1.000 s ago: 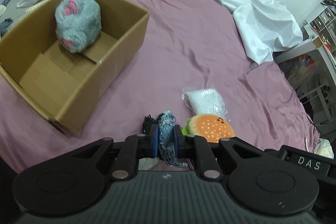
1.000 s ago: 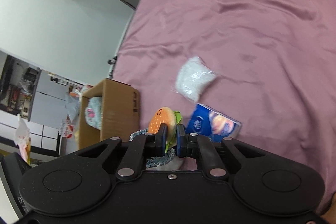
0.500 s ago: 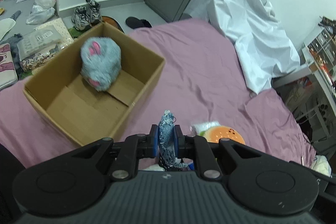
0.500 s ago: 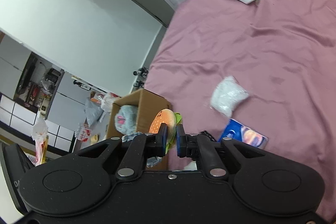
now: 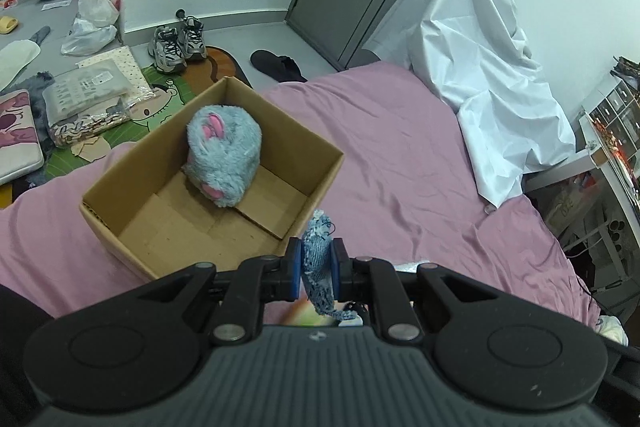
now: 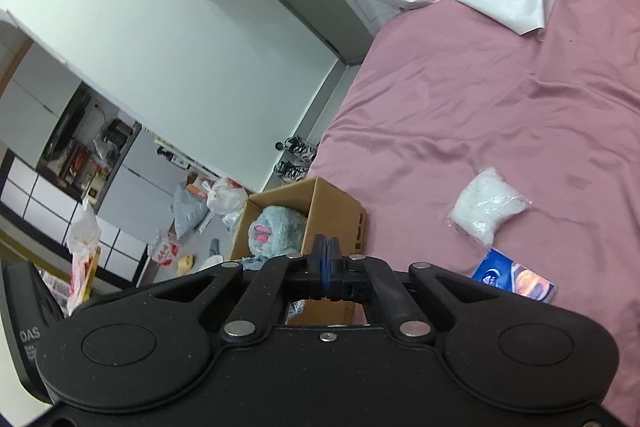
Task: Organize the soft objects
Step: 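Carry the blue-grey cloth with the left gripper while the right gripper carries the burger plush to the box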
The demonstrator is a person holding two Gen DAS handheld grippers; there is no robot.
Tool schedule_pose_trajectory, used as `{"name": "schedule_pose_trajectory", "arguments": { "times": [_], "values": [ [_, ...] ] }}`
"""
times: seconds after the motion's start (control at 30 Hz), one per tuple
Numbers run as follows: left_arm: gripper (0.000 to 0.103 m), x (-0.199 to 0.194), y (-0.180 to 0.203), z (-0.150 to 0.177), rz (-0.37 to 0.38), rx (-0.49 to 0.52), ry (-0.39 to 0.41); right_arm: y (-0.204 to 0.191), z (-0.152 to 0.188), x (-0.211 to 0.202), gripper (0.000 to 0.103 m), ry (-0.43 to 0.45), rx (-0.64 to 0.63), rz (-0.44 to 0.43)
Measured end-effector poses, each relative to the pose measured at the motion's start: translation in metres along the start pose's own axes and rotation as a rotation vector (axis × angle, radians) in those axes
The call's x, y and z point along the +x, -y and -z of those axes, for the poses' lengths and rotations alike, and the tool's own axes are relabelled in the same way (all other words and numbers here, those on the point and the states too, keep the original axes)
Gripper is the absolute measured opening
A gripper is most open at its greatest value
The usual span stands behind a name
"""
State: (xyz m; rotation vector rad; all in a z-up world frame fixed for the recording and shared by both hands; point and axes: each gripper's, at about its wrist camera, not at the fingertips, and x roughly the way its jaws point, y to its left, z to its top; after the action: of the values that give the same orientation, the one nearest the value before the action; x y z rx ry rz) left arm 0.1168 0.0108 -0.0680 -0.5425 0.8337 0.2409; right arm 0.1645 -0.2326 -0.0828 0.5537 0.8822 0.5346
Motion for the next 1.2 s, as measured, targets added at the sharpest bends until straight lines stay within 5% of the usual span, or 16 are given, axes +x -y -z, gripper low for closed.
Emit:
{"name": "schedule_pose_trajectory", "arguments": {
  "times": [0.47,0.63,0.97,1.2],
  "values": [
    [0.013,0.000,-0.017,-0.002,-0.008,-0.029,0.010,0.015,0.009,0.019,0.006,-0.099,0.094,0.036],
    [0.013,0.006,-0.024,-0.003,0.001,-0.048,-0.003,0.020,0.014,0.031,0.024,-0.139,0.122,0.053],
    [0.013,0.011,-0.036,-0.010,0.032,-0.059,-0.016,0.019,0.033,0.079,0.026,-0.248,0.132,0.136],
    [0.013,0.017,-0.050,-0.017,0.041,-0.078,-0.030,0.016,0.043,0.096,0.048,-0.284,0.087,0.221]
  ]
}}
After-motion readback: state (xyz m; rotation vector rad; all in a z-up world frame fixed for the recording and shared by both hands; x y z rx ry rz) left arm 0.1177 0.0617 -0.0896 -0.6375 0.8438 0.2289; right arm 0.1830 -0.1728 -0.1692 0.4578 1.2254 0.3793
